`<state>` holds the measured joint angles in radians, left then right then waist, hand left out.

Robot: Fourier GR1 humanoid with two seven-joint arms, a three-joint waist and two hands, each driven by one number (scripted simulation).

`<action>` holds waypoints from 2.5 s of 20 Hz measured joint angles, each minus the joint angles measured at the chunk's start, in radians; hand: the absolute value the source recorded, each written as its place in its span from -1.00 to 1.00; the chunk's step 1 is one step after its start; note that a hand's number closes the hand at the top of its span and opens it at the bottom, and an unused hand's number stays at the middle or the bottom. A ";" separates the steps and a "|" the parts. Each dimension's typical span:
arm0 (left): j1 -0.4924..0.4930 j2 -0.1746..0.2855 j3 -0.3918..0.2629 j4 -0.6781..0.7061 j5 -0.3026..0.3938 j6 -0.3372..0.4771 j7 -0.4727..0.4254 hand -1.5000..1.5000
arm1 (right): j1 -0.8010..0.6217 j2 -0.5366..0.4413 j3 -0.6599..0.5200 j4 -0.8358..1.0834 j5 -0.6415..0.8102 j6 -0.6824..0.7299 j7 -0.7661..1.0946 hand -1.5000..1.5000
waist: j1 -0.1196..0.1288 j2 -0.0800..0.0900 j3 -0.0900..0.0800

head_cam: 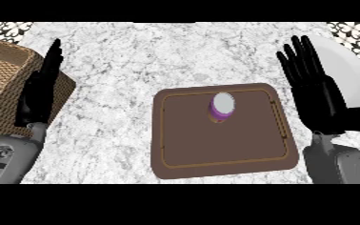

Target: Pick the can from the tray and place it in the plate

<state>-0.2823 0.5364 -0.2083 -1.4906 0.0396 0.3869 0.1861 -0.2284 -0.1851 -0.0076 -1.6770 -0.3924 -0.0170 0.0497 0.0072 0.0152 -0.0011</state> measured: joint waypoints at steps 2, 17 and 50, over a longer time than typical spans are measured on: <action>0.021 -0.025 0.006 0.020 0.006 -0.005 -0.008 0.00 | -0.018 -0.009 0.008 0.011 -0.013 0.034 0.015 1.00 | -0.002 -0.006 0.001; 0.176 -0.192 -0.037 0.046 0.124 -0.028 0.024 0.00 | -0.017 -0.079 0.142 0.143 0.301 0.043 -0.229 -1.00 | 0.011 -0.007 0.002; 0.228 -0.268 0.020 0.078 0.075 -0.092 -0.021 0.00 | -0.343 -0.192 0.395 0.388 0.855 0.529 -0.008 -1.00 | -0.001 -0.015 0.001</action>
<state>-0.0541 0.2689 -0.1881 -1.4123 0.1149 0.2946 0.1656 -0.5714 -0.3767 0.3876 -1.2893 0.4628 0.5121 0.0415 0.0058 0.0004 -0.0003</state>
